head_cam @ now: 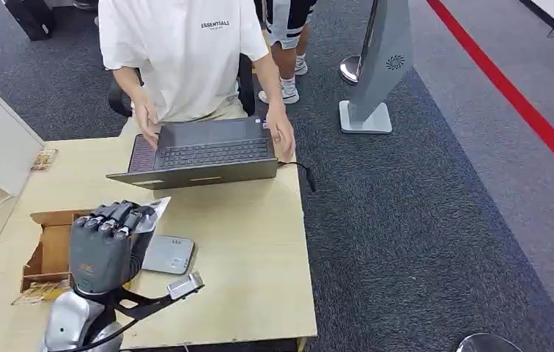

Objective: Pass the card to the sensor for recognition and then transmit it.

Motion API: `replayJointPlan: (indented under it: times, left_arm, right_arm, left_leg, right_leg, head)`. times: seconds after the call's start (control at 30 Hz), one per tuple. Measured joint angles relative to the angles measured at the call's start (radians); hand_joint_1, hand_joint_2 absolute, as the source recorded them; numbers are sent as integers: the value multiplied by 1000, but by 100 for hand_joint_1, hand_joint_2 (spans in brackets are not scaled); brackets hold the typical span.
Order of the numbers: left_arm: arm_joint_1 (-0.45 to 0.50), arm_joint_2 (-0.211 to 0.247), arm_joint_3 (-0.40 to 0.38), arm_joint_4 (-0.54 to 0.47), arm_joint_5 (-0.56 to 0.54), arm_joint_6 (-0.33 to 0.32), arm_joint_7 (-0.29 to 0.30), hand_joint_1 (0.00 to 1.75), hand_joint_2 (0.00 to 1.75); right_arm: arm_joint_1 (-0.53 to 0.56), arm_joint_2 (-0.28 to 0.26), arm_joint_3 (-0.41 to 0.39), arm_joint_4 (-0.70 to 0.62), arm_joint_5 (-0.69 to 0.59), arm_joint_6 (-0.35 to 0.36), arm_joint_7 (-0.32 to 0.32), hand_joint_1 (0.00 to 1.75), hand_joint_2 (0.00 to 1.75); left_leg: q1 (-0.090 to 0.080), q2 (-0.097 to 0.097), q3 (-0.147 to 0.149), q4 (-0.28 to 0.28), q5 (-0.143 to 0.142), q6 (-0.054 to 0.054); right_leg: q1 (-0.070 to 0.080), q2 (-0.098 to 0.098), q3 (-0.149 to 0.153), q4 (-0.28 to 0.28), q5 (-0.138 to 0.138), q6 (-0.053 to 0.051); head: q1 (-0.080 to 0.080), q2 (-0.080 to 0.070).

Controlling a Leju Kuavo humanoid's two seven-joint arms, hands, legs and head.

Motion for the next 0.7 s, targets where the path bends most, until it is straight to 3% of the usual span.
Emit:
replayJointPlan:
  times: [0.3, 0.53, 0.7]
  left_arm:
    - [25, -28, -12, 160, 2, 41, 30, 175, 175]
    - [-7, -45, 41, 362, -39, 68, 54, 175, 175]
    - [-21, -53, 64, 424, -41, 69, 57, 175, 175]
  right_arm:
    - [0, 0, -9, 0, 28, 5, 6, 0, 175]
    - [1, 0, -9, 0, 54, 17, 8, 0, 175]
    - [1, 0, -9, 0, 55, 17, 8, 0, 175]
  left_leg:
    - [0, 0, 0, 0, 0, 0]
    - [0, 0, 0, 0, 0, 0]
    - [0, 0, 0, 0, 0, 0]
  right_leg:
    - [0, 0, 0, 0, 0, 0]
    - [0, 0, 0, 0, 0, 0]
    - [0, 0, 0, 0, 0, 0]
  head:
    - [0, 0]
    - [0, 0]
    - [0, 0]
